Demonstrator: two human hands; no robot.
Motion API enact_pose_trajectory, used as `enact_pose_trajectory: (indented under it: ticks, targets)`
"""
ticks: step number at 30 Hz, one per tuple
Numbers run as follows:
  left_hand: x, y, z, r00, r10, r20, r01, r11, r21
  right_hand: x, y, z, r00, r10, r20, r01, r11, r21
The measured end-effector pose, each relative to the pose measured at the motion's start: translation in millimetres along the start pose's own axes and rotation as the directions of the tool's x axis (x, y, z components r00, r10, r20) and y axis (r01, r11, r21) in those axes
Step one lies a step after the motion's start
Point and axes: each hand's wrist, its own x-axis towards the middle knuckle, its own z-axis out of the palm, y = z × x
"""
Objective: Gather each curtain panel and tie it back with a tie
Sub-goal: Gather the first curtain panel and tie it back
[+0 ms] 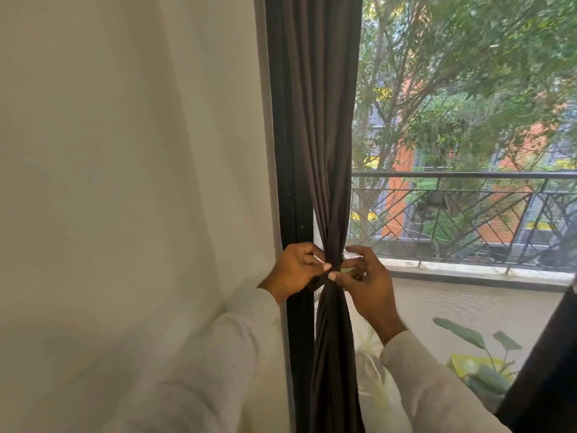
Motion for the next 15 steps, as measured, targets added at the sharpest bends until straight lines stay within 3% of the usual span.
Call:
enact_pose_trajectory:
  ticks: [6,7,10,11,12,15]
  targets:
    - [1.9,1.2,-4.7,0.987,0.017,0.16,-0.023,0.999,0.035,3.6,-0.8,-6.2,0.983,-0.186,0.013,0.183,0.948,-0.26]
    - [1.1,2.1,-4.3,0.994,0.024,0.107,-0.029,0.998,0.047,4.1,-0.8,-5.8,0.983,-0.182,0.007,0.178,0.95,-0.258]
    - [3.3,-3.9,-4.2,0.966,0.024,-0.256,0.012,0.99,0.139,3.2,-4.0,-6.2,0.993,-0.116,-0.02,0.11,0.973,-0.202]
    - [3.9,-6.7,-6.5,0.955,0.011,-0.295,0.037,0.987,0.158,2.7,-5.7,-6.8,0.996,-0.093,-0.008,0.09,0.979,-0.181]
    - [5.7,-10.9,-9.8,0.967,0.003,-0.255,0.047,0.98,0.191,2.6,-7.0,-7.7,0.996,-0.089,0.007,0.089,0.982,-0.165]
    - [13.2,-22.6,-16.4,0.999,-0.012,0.037,0.003,0.971,0.237,5.4,-9.5,-10.5,0.992,-0.121,0.033,0.125,0.977,-0.176]
